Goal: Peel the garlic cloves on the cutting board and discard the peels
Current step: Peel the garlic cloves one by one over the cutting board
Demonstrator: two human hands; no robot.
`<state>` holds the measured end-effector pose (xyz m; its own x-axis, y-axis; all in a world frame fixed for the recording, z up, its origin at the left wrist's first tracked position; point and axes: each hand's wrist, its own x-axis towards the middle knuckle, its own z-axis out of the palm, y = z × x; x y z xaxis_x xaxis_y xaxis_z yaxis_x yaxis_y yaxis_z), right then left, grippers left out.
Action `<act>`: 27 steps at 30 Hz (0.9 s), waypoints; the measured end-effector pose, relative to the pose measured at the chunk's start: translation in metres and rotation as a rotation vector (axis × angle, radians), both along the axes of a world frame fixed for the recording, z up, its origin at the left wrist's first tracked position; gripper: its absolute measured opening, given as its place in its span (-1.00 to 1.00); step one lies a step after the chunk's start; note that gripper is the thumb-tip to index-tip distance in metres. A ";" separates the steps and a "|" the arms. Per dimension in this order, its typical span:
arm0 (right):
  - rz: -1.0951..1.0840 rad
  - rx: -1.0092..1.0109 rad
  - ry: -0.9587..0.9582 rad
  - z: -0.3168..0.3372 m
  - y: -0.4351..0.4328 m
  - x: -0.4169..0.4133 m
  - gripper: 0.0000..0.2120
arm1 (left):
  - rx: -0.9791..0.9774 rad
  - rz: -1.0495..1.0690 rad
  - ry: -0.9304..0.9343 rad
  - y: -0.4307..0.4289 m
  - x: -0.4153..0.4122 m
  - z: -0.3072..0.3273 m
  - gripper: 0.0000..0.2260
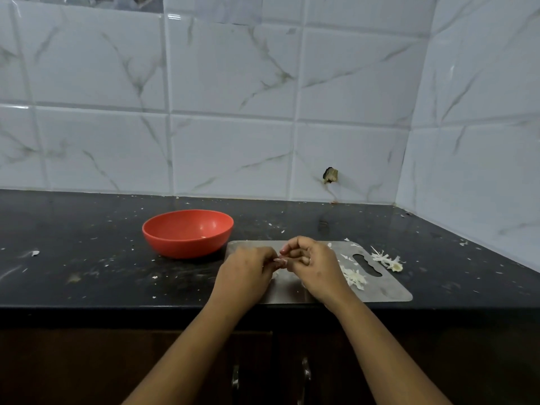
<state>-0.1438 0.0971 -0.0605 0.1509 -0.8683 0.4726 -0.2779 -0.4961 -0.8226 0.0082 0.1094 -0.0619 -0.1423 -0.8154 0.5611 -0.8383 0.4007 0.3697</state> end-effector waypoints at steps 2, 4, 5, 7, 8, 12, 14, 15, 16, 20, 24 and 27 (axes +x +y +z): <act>-0.004 -0.010 0.020 0.000 -0.001 0.001 -0.86 | -0.013 0.031 -0.038 0.000 -0.001 -0.001 -0.84; -0.025 -0.014 0.062 -0.001 -0.002 0.002 -0.89 | -0.014 0.064 -0.060 0.000 -0.003 -0.001 -0.82; -0.035 -0.015 0.097 -0.002 -0.004 0.002 -0.92 | -0.009 0.079 -0.069 0.001 -0.003 -0.001 -0.81; -0.046 -0.021 0.169 -0.002 -0.005 0.003 -0.94 | -0.005 0.109 -0.092 0.003 -0.006 0.000 -0.80; -0.048 -0.022 0.187 -0.002 -0.005 0.003 -0.93 | -0.007 0.125 -0.096 0.004 -0.006 0.001 -0.81; -0.062 -0.023 0.182 -0.002 -0.001 0.004 -0.92 | -0.027 0.178 -0.104 0.010 -0.009 0.002 -0.83; -0.084 -0.032 0.179 -0.001 0.000 0.004 -0.90 | -0.040 0.173 -0.119 0.012 -0.010 0.002 -0.84; -0.088 -0.031 0.174 -0.001 0.001 0.004 -0.90 | -0.052 0.165 -0.120 0.012 -0.010 0.002 -0.84; -0.086 -0.025 0.171 0.000 0.001 0.004 -0.88 | -0.071 0.155 -0.121 0.012 -0.010 0.001 -0.85; -0.068 -0.007 0.203 0.001 0.003 0.003 -0.85 | -0.140 0.114 -0.187 0.014 -0.010 0.001 -0.84; -0.073 -0.017 0.168 0.001 0.004 0.002 -0.87 | -0.143 0.176 -0.239 0.014 -0.009 0.000 -0.82; -0.069 -0.030 0.151 0.001 0.004 0.000 -0.88 | -0.147 0.173 -0.247 0.014 -0.010 -0.001 -0.81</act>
